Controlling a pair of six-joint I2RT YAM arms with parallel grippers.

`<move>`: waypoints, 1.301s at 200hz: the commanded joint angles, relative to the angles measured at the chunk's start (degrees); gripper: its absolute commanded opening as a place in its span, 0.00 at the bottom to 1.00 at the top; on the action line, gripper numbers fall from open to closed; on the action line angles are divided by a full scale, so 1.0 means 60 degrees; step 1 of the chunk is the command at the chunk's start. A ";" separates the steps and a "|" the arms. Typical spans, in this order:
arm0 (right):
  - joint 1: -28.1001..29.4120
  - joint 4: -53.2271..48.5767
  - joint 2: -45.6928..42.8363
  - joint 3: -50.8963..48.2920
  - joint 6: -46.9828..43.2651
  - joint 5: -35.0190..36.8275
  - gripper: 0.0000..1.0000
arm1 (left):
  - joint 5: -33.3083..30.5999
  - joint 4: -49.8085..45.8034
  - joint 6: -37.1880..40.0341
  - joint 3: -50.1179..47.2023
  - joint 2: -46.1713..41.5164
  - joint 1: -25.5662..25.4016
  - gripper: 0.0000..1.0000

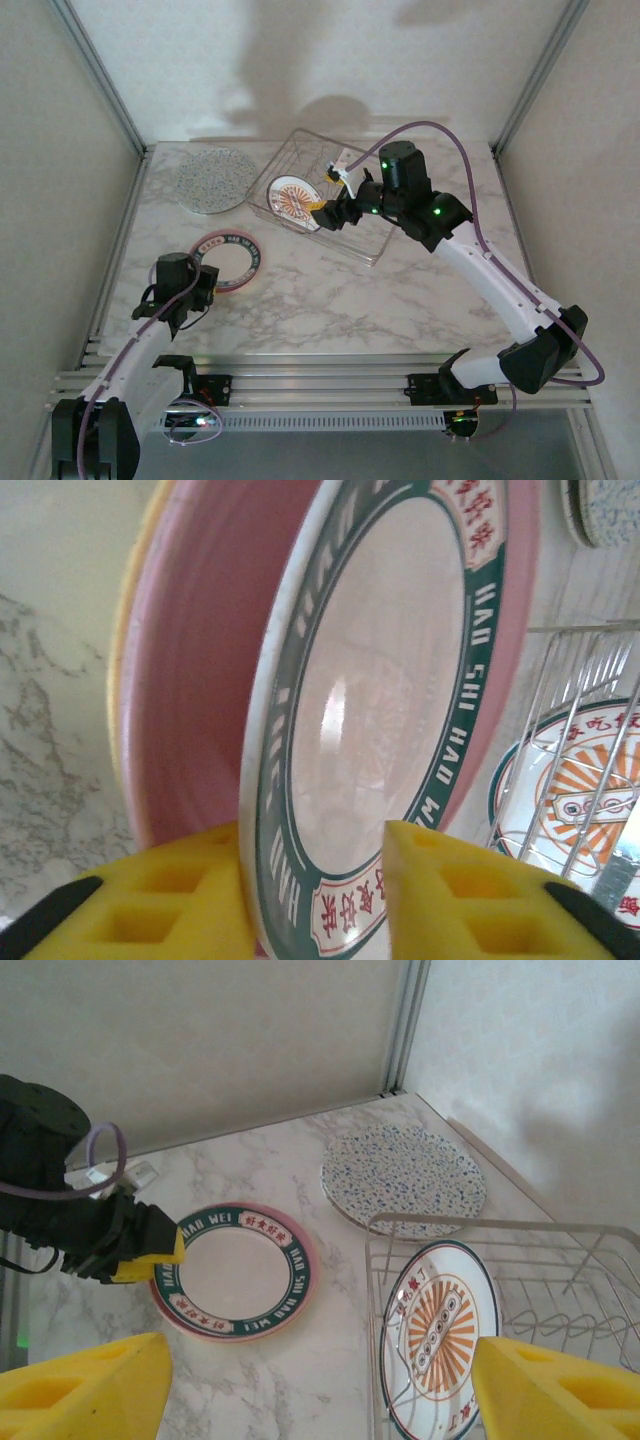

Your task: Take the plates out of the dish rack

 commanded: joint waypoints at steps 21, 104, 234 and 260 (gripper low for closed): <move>0.0068 -0.0166 0.0121 0.0393 0.0195 0.0870 0.79 | -0.0085 -0.1220 0.0263 0.0840 -0.0087 0.0083 0.57; -0.0155 -0.0490 0.0449 0.0808 0.0453 0.1563 0.80 | -0.0140 -0.2779 0.0331 0.2026 -0.0147 0.0075 0.77; -0.1731 -0.0696 0.4443 0.2527 0.1811 -0.0647 0.71 | 0.0383 -0.1648 0.2372 0.6148 0.1160 -0.1111 0.70; -0.1757 -0.0736 0.5372 0.2972 0.1357 -0.0683 0.70 | 0.0276 -0.1513 0.3528 0.7611 0.2114 -0.2250 0.70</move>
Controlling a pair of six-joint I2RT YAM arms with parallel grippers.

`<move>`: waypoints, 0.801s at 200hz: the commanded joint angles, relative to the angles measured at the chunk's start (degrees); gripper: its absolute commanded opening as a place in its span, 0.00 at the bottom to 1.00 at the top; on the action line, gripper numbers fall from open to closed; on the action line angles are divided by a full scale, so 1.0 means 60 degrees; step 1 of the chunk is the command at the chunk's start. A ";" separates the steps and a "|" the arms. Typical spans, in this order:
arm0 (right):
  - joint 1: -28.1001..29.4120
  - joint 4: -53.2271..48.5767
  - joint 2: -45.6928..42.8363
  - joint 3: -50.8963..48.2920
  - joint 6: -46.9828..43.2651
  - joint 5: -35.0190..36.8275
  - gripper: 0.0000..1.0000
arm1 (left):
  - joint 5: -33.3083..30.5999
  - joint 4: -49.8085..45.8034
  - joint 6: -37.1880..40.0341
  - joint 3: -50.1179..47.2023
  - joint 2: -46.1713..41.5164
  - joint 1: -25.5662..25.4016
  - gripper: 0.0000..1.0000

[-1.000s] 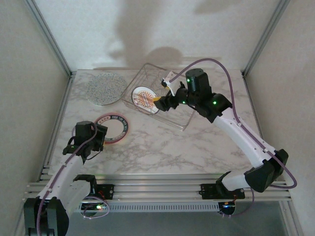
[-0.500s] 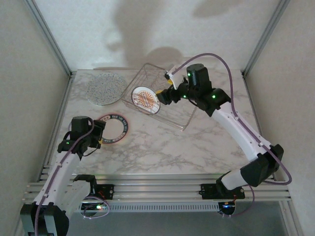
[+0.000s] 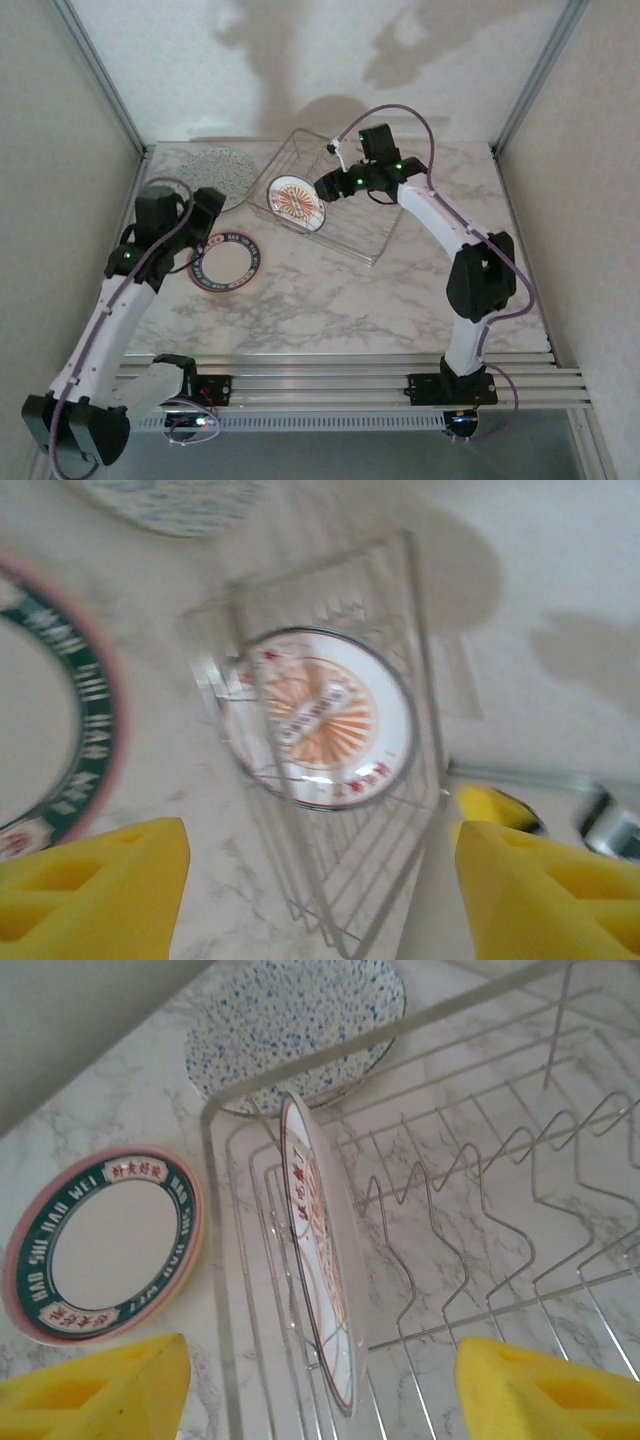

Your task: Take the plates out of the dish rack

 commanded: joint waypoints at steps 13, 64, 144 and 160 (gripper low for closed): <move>-0.0056 0.0074 0.0960 0.0800 -0.0503 -0.0487 0.69 | 0.0002 0.0641 0.1719 0.1603 0.0941 -0.1311 0.70; -0.0043 0.0075 0.1868 0.1289 -0.0813 -0.0604 0.58 | -0.0398 0.1364 0.1622 0.1849 0.1515 -0.2164 0.70; 0.0318 -0.0443 0.2887 0.2355 -0.1282 -0.0286 0.41 | -0.1642 0.1261 0.1543 0.2079 0.1530 -0.2972 0.70; 0.0337 -0.0443 0.2968 0.2423 -0.1282 -0.0308 0.38 | -0.2036 0.1081 0.1530 0.2046 0.1345 -0.3077 0.70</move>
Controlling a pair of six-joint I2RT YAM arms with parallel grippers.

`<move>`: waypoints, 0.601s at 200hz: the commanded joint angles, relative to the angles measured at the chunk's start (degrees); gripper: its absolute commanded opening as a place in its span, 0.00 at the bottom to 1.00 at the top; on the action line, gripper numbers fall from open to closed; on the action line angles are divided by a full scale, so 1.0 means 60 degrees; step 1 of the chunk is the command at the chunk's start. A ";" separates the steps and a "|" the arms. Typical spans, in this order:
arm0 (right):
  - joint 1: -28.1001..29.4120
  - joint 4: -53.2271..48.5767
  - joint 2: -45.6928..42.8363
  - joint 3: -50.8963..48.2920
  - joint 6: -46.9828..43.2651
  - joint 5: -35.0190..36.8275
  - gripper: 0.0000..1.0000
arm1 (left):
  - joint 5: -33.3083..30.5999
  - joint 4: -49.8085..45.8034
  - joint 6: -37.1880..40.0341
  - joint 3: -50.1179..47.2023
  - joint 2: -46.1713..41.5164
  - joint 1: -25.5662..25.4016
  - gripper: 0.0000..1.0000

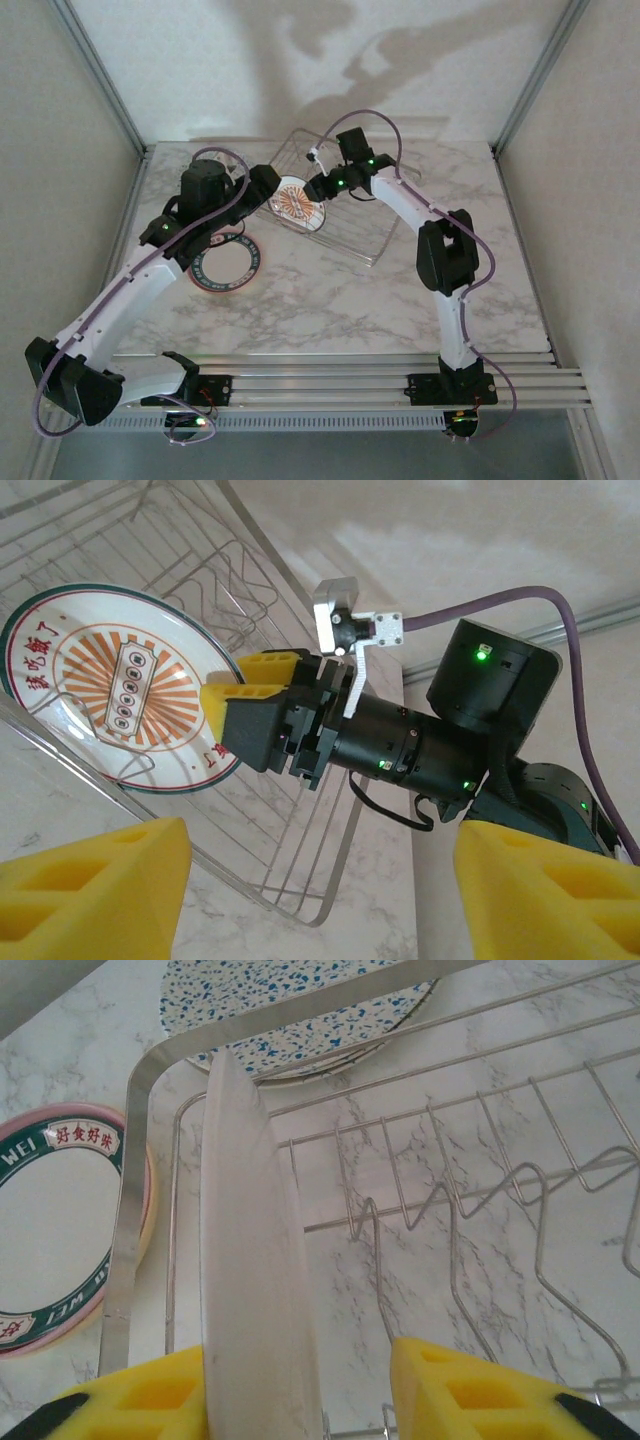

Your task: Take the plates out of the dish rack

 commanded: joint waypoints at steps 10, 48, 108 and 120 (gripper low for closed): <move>0.0128 -0.0261 0.0268 0.0416 -0.0204 0.0111 0.36 | -0.1074 -0.0109 0.0035 0.0193 -0.0534 -0.0221 0.70; 0.0240 -0.0356 0.0299 0.0513 -0.0253 0.0226 0.23 | -0.1598 -0.0579 0.0042 0.0113 -0.0858 -0.0321 0.70; 0.0353 -0.0448 -0.0217 0.0579 -0.0358 0.0711 0.00 | -0.1648 -0.0584 0.0059 -0.0443 -0.1171 -0.0350 0.70; 0.0353 -0.0434 -0.0362 0.0571 -0.0336 0.0941 0.00 | -0.1655 -0.0581 0.0082 -0.0518 -0.1189 -0.0356 0.70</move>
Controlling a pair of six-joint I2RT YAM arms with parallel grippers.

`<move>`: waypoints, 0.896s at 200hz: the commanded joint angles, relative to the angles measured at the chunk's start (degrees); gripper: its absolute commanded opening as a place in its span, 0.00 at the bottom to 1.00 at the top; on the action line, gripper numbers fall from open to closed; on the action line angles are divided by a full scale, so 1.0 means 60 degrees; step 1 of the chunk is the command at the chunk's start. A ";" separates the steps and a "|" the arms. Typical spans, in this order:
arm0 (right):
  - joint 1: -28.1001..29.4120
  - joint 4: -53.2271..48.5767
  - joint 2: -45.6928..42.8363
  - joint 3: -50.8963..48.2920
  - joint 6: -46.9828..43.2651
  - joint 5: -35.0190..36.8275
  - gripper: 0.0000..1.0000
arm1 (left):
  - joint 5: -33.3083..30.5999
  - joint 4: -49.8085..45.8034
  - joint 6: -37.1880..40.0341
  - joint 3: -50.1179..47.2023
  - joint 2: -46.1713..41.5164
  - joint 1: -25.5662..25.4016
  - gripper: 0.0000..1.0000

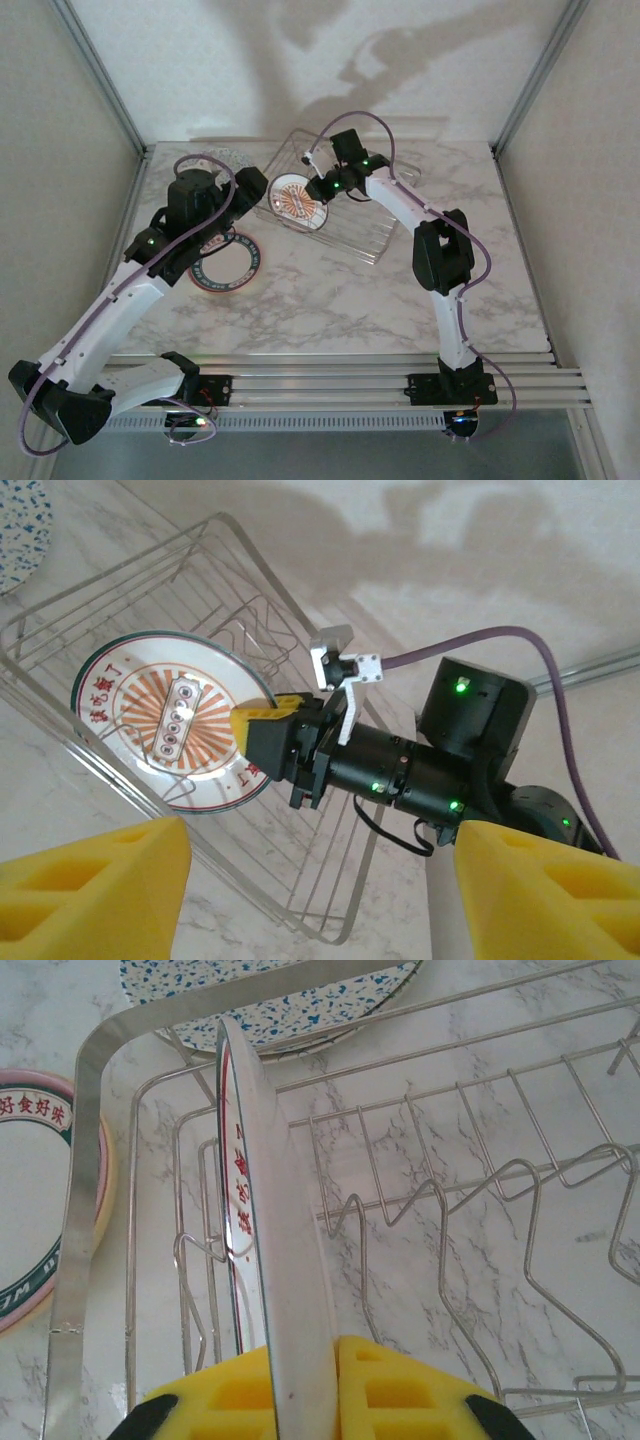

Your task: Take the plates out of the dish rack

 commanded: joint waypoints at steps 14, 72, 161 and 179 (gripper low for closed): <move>0.0135 -0.0092 -0.0719 0.0272 0.0161 0.0165 0.00 | -0.0251 -0.0097 0.0097 -0.0259 -0.0176 -0.0069 0.70; 0.0100 -0.0063 -0.1637 0.0193 0.0207 0.0848 0.00 | -0.0133 0.0088 0.0122 -0.0450 -0.0180 -0.0097 0.70; -0.0834 0.1746 -0.5099 -0.2657 0.2963 -0.0308 0.00 | 0.1318 0.1532 0.0299 -0.0388 0.0775 -0.0110 0.71; -0.1088 0.2360 -0.6083 -0.3710 0.3901 -0.0690 0.00 | 0.1769 0.1986 0.0351 -0.0258 0.1142 -0.0119 0.71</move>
